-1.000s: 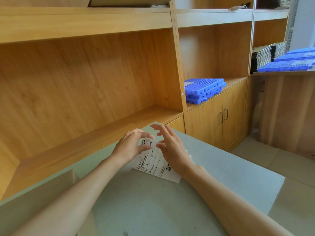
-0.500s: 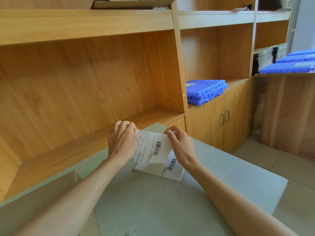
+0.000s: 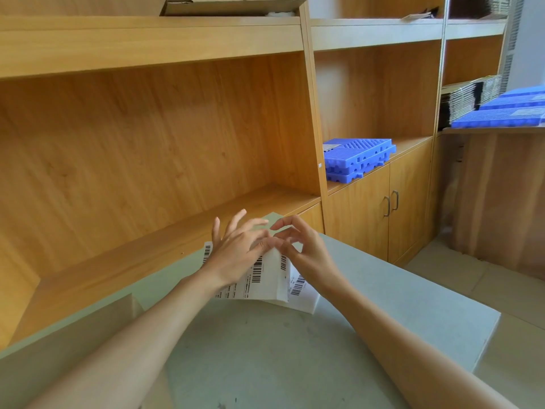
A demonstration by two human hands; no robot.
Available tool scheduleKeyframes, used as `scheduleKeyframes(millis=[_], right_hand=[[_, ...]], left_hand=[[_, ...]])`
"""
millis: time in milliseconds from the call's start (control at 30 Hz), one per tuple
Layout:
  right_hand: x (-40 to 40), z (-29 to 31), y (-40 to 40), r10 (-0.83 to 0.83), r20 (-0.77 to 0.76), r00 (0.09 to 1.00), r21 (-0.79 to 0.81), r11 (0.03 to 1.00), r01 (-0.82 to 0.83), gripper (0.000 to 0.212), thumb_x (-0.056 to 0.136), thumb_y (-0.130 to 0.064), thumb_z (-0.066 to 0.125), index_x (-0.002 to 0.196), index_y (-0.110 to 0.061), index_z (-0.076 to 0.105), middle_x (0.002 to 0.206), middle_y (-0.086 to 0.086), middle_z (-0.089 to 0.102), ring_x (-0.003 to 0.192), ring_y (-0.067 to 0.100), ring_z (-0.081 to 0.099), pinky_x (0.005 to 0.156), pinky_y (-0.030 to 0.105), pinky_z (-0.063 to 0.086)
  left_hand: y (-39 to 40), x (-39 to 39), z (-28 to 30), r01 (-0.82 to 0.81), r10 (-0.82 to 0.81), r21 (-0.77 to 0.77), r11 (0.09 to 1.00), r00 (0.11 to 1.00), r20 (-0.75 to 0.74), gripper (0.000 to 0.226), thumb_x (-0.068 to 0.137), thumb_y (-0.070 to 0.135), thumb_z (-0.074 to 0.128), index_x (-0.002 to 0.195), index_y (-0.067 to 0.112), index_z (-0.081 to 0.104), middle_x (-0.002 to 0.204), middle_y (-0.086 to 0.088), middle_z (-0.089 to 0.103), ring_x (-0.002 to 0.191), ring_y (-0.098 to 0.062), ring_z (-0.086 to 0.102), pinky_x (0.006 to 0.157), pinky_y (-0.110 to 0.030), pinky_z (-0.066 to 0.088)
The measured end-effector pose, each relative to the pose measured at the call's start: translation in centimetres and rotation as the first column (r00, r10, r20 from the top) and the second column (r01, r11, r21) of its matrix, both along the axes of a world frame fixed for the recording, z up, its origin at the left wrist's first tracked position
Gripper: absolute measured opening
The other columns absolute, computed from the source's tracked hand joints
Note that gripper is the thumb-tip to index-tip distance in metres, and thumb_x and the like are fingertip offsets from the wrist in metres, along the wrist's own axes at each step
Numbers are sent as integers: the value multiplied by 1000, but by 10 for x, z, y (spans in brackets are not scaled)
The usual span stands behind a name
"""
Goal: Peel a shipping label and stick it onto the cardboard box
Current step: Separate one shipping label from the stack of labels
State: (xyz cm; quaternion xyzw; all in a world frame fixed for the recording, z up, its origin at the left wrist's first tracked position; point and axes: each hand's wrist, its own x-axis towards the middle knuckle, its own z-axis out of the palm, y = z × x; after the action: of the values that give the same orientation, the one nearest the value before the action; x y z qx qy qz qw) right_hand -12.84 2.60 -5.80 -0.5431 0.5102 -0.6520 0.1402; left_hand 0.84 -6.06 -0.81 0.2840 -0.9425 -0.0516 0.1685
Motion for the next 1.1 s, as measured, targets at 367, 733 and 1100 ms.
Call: scheduleKeyframes(millis=[367,733,1100], right_hand=[[-1,-6,-2,-50,-45,998,198,978,58,24,100,-32,51,77,-26,56,79,-3,63,75,10,57,68,25,42],[0,-1,-2,8,34,999,107,994,-11,32,101,-26,52,68,-24,52,64,-14,49,64,9,44,66,28,34],[4,5,2,-9,6,1000,125,992,8,31,102,-24,49,71,-20,52,67,-4,50,67,13,44,66,32,35]], left_hand=[[3,0,-1,-23,16,-91,996,996,-83,27,98,48,49,97,26,65,119,16,64,139,-6,33,118,-51,-11],[7,-3,-1,66,-53,62,996,981,-187,27,104,32,42,101,19,65,117,14,58,135,1,31,119,-41,-14],[9,-6,2,48,-30,80,996,976,-214,28,103,31,42,96,17,65,108,13,64,129,-7,42,121,-42,-4]])
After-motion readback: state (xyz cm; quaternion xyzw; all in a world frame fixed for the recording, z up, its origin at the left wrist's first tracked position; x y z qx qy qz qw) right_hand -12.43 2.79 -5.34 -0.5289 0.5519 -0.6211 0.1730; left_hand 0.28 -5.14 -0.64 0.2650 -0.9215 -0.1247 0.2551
